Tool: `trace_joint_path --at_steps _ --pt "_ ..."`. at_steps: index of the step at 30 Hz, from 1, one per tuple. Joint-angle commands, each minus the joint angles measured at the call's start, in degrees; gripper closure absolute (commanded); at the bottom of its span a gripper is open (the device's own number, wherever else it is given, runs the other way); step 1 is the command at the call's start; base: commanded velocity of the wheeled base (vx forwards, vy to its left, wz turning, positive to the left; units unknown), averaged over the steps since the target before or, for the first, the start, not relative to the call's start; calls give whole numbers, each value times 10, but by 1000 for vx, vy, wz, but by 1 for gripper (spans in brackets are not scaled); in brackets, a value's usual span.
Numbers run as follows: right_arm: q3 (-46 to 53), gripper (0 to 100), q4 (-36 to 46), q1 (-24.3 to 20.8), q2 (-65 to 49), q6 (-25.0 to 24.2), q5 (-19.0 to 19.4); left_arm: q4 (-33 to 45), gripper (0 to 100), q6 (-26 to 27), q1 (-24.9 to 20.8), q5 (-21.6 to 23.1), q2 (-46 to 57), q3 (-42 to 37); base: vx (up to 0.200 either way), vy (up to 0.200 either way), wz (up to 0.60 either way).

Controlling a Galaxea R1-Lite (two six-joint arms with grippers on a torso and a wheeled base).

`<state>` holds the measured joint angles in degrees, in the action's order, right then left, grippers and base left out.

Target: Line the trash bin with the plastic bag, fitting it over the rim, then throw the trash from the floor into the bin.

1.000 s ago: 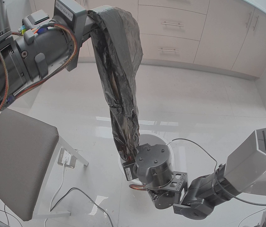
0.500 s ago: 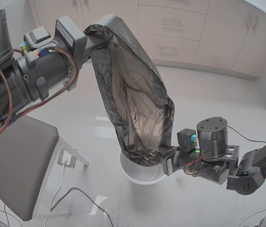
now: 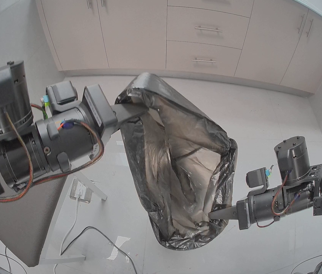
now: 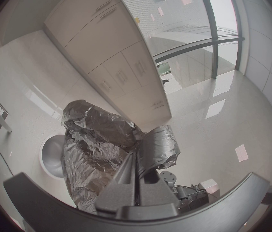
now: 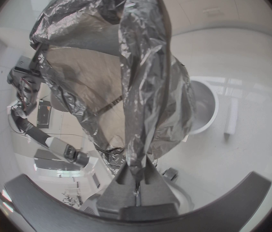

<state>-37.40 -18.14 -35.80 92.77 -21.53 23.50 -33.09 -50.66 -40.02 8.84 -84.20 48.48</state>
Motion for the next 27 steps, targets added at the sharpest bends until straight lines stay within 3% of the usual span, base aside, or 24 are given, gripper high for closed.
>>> trace_joint_path --at_steps 1,5,8,10,17,21,27 --pt "32 100 12 8 -27 -15 30 0 100 -7 -4 5 -7 -32 0 0 0" --pt "31 100 39 5 -32 -20 41 0 100 -7 -7 5 -7 -38 0 0 0" --pt "33 100 49 3 -29 -48 95 0 100 -7 -7 4 -19 -42 0 0 0" --pt "32 100 44 3 -20 -51 102 0 100 -7 -7 4 -32 -42 0 0 0" --pt "21 100 42 7 0 -53 102 -2 100 -7 0 4 -65 -37 0 0 0" --pt "18 100 12 13 28 -48 100 -41 100 -6 19 4 -95 -38 0 0 0" --pt "17 100 -87 25 81 -47 95 -108 100 -5 38 5 -137 -37 0 0 0"
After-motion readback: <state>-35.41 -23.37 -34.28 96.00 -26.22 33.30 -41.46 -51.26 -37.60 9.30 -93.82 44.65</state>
